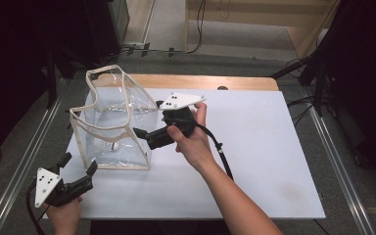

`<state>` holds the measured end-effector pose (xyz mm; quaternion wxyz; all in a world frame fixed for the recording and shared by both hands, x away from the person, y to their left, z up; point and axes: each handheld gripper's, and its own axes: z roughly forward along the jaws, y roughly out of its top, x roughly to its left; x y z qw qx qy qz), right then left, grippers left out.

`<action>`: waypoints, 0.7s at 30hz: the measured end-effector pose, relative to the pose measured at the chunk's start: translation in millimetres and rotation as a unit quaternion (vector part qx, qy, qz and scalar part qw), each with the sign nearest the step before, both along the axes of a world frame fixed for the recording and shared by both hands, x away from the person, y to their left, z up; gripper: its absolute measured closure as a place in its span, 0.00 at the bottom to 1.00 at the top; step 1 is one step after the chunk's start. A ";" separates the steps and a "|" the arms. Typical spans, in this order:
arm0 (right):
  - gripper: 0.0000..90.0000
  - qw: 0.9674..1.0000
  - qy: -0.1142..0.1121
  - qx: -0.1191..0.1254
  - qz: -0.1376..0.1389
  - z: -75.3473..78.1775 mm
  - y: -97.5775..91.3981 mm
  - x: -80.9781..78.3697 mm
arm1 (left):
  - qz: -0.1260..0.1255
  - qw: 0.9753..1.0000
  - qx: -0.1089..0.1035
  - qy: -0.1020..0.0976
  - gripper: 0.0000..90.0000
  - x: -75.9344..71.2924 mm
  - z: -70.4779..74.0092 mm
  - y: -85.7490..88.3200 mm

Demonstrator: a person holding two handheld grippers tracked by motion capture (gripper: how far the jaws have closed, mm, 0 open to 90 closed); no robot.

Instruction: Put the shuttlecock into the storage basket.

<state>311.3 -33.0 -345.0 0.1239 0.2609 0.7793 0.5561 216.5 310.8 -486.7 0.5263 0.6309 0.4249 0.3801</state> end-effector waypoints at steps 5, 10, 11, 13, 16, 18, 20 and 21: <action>0.00 1.000 0.001 -0.004 -0.004 -5.5 -6.2 -2.1 | 0.000 1.000 0.002 0.001 0.15 -0.1 0.1 0.6; 0.00 1.000 0.001 -0.008 -0.013 -12.0 -14.1 -2.8 | 0.000 1.000 0.001 0.000 0.15 -0.1 0.0 0.2; 0.00 1.000 0.001 -0.008 -0.015 -13.4 -15.9 -2.7 | 0.000 1.000 0.002 0.000 0.15 -0.1 0.0 0.2; 0.00 1.000 0.001 -0.008 -0.020 -16.4 -19.7 -2.9 | 0.000 1.000 0.002 0.000 0.15 -0.1 0.0 0.2; 0.00 1.000 0.003 -0.011 -0.026 -20.9 -24.6 -3.0 | 0.000 1.000 0.002 0.001 0.15 -0.1 0.0 0.0; 0.00 0.999 0.002 -0.013 -0.029 -23.6 -27.8 -3.1 | -0.001 1.000 0.003 0.001 0.15 -0.1 0.1 0.0; 0.00 0.999 0.001 -0.015 -0.033 -26.2 -30.9 -3.3 | 0.000 1.000 0.002 0.001 0.15 -0.2 0.0 0.0; 0.00 0.999 0.001 -0.018 -0.035 -27.6 -32.2 -3.4 | 0.000 1.000 0.002 0.001 0.15 -0.2 0.0 0.0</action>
